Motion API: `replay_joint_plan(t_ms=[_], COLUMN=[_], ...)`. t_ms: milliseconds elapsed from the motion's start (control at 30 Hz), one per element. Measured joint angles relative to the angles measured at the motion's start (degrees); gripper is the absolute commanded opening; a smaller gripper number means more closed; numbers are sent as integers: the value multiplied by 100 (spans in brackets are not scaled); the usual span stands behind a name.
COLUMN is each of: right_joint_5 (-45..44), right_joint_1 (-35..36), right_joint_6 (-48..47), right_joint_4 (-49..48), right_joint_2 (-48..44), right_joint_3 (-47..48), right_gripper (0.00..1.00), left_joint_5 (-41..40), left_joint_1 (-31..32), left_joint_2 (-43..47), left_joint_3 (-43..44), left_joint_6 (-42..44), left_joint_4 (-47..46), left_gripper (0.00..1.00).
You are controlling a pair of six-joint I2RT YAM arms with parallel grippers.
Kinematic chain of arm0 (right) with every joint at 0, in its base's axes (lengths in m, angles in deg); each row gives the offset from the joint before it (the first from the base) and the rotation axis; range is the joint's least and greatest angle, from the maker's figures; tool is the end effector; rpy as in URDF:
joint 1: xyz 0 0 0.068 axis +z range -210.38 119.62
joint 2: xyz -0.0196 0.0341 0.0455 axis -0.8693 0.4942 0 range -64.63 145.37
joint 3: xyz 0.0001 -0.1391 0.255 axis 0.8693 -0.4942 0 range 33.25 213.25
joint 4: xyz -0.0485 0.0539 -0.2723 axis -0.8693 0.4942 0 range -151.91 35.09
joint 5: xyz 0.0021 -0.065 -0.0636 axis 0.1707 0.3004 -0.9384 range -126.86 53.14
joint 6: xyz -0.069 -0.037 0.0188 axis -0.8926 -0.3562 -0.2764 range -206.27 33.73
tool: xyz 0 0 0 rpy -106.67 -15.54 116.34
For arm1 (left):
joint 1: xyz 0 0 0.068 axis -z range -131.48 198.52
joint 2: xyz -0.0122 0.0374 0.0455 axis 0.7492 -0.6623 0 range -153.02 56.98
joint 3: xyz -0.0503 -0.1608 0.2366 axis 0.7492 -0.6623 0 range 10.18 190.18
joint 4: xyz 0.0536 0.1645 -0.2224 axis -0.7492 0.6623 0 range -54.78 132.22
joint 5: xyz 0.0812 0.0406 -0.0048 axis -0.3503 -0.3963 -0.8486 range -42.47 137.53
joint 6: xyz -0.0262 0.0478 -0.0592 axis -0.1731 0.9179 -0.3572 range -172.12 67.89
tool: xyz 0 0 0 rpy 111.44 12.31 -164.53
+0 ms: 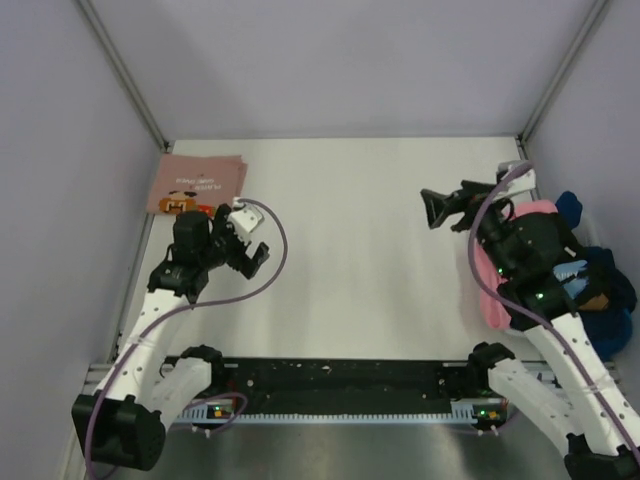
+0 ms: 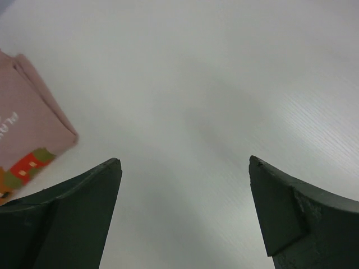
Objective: Fold and stack the t-shirts
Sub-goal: Grab crumpled tshirt from bin with the right arm
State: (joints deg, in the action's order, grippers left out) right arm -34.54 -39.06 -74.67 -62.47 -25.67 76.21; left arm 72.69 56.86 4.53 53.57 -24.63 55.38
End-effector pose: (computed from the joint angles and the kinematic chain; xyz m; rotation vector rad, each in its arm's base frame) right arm 0.1904 0.0772 0.3808 -0.1611 1.5023 0.4929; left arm 0.2333 -0.0642 0.2876 0.8728 1.8408 -0.2474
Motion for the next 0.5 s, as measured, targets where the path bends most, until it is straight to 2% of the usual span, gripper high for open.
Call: replay_joint_plan(t_ms=[100, 200, 267, 300, 367, 500], right_joint_5=[-826, -2079, -2662, -2813, -2800, -2544], right_joint_1=[-151, -579, -914, -1145, -1764, -3329], right_joint_6=[-15, 9, 55, 122, 321, 780], right_joint_4=[782, 1438, 1816, 1985, 2203, 2306], right_joint_2=[203, 299, 330, 354, 385, 575], right_joint_3=[1104, 1532, 1427, 1325, 1141, 787], right_gripper=[96, 95, 84, 79, 77, 86], left_joint_5=[175, 203, 203, 205, 214, 249], left_joint_1=[0, 0, 0, 0, 0, 0], left_joint_2=[175, 247, 251, 278, 345, 319], left_joint_3=[-426, -857, -907, -907, -907, -907], left_joint_6=[59, 55, 50, 52, 52, 55], left_joint_4=[407, 804, 929, 942, 942, 946], left_gripper=[99, 98, 99, 98, 98, 98])
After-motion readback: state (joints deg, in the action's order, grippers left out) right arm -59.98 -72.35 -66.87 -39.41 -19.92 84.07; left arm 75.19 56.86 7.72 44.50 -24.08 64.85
